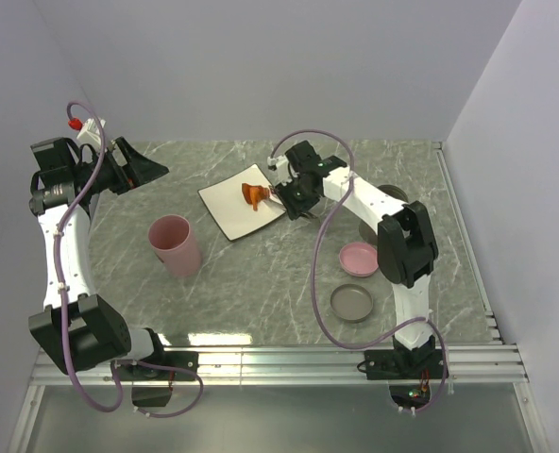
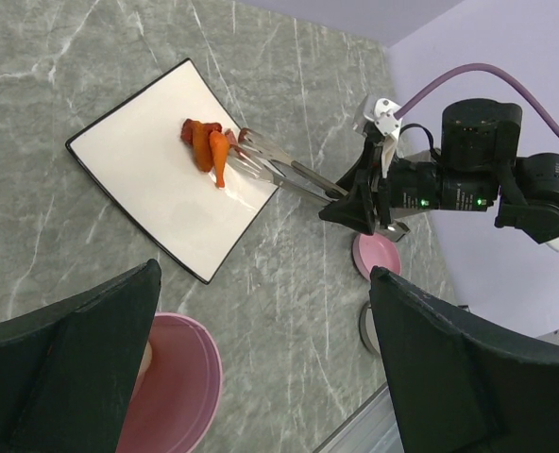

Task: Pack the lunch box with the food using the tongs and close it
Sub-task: Pick up the fake food from the plate.

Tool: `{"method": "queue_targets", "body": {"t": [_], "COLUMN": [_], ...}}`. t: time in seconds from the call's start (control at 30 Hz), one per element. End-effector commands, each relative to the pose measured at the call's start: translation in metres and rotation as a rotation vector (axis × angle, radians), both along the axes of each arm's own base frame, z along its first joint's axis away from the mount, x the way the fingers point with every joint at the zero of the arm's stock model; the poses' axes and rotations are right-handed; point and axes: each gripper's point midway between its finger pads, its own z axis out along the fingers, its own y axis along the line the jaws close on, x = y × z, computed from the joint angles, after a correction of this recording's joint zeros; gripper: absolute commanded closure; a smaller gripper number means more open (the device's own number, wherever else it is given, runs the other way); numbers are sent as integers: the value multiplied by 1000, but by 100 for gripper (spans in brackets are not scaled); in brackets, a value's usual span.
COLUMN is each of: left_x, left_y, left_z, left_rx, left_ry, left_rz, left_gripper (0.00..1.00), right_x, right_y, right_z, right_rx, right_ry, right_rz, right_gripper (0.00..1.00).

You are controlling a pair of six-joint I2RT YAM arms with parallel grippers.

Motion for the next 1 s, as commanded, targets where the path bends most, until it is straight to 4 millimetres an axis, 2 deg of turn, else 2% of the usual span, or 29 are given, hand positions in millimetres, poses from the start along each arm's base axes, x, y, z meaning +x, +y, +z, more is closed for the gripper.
{"method": "queue_targets", "body": {"t": [0.0, 0.17, 0.4, 0.73, 0.97], "left_x": [2, 2, 3, 3, 1], "left_y": [-1, -1, -1, -1, 0], "left_z": [6, 7, 6, 5, 4], "left_rx": [1, -3, -7, -8, 8], "left_ry": [-39, -36, -33, -32, -35], "left_rz": [-26, -28, -28, -30, -19], "left_gripper": [2, 2, 2, 2, 1], "right_x": [18, 19, 18, 7, -4], "right_y": [16, 20, 21, 24, 18], "right_z": [20, 23, 27, 56, 86], "right_rx": [48, 55, 61, 108, 134], "right_ry": [-70, -70, -75, -93, -129], "right_rz": [13, 22, 29, 43, 46], "right_gripper": [52, 53, 62, 71, 72]}}
